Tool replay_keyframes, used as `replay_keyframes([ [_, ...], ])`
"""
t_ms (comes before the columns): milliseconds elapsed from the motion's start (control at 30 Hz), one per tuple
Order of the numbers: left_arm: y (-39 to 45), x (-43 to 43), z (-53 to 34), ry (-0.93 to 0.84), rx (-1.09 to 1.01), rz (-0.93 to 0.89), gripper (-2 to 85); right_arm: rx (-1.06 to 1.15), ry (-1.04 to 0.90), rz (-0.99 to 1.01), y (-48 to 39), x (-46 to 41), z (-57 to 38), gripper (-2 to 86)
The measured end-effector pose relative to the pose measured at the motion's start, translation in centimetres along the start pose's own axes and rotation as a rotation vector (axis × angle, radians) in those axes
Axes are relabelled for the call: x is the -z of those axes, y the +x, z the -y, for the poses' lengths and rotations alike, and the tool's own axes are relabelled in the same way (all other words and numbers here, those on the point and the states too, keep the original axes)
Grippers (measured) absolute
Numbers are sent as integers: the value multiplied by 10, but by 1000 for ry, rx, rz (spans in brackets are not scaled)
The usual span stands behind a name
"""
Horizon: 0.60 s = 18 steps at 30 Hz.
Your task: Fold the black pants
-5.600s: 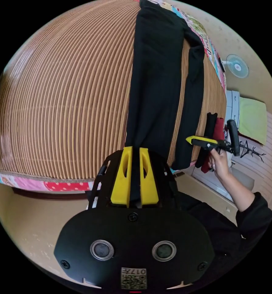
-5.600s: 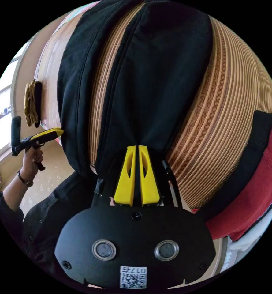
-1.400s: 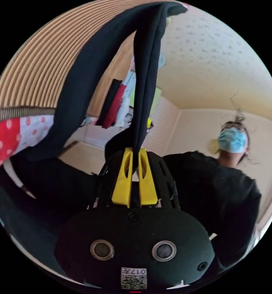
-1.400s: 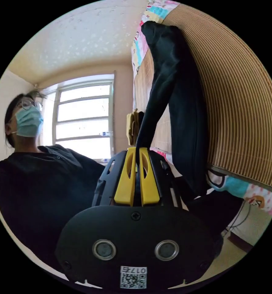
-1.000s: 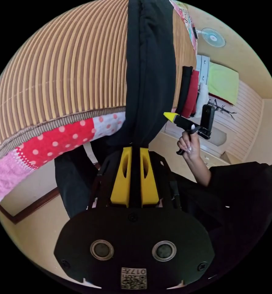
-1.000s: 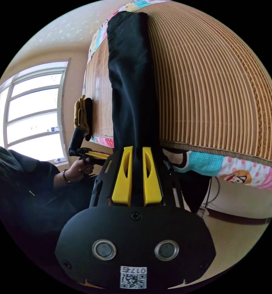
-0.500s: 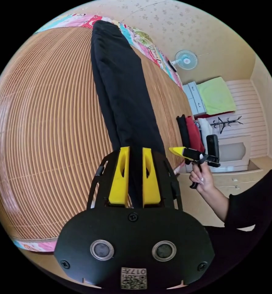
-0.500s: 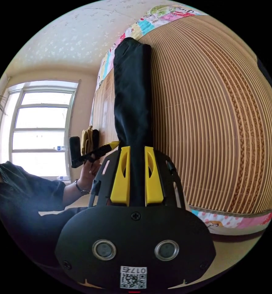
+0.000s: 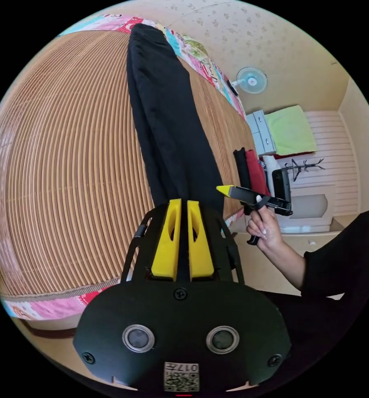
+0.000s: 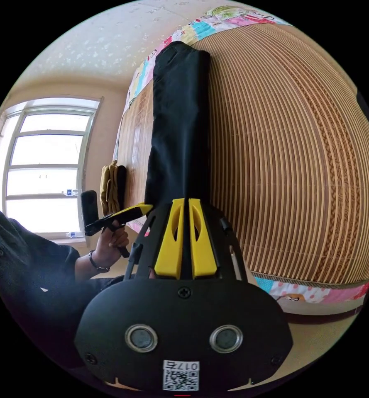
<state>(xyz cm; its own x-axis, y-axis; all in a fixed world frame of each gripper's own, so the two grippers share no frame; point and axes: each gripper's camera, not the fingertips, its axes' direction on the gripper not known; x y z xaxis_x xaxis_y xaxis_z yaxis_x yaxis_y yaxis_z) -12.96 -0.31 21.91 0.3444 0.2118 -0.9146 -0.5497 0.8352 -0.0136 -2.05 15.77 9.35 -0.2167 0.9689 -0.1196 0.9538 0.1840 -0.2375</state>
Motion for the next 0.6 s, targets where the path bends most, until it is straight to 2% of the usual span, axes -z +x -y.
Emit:
replay_keyframes([
  [100,-13,2,-25,-1,70,4,36,-6,-75,77,18,-5,-2,44],
  [200,-31,9,-34,10,107,-19,60,-34,-54,165,38,11,1,68],
  [333,-81,19,-16,100,164,-200,149,-78,-13,260,69,35,19,123],
  [433,-111,14,13,95,149,-304,172,-102,-41,387,96,36,52,160],
  [600,-140,-1,57,-1,123,-414,163,-102,-260,548,114,-1,124,131],
])
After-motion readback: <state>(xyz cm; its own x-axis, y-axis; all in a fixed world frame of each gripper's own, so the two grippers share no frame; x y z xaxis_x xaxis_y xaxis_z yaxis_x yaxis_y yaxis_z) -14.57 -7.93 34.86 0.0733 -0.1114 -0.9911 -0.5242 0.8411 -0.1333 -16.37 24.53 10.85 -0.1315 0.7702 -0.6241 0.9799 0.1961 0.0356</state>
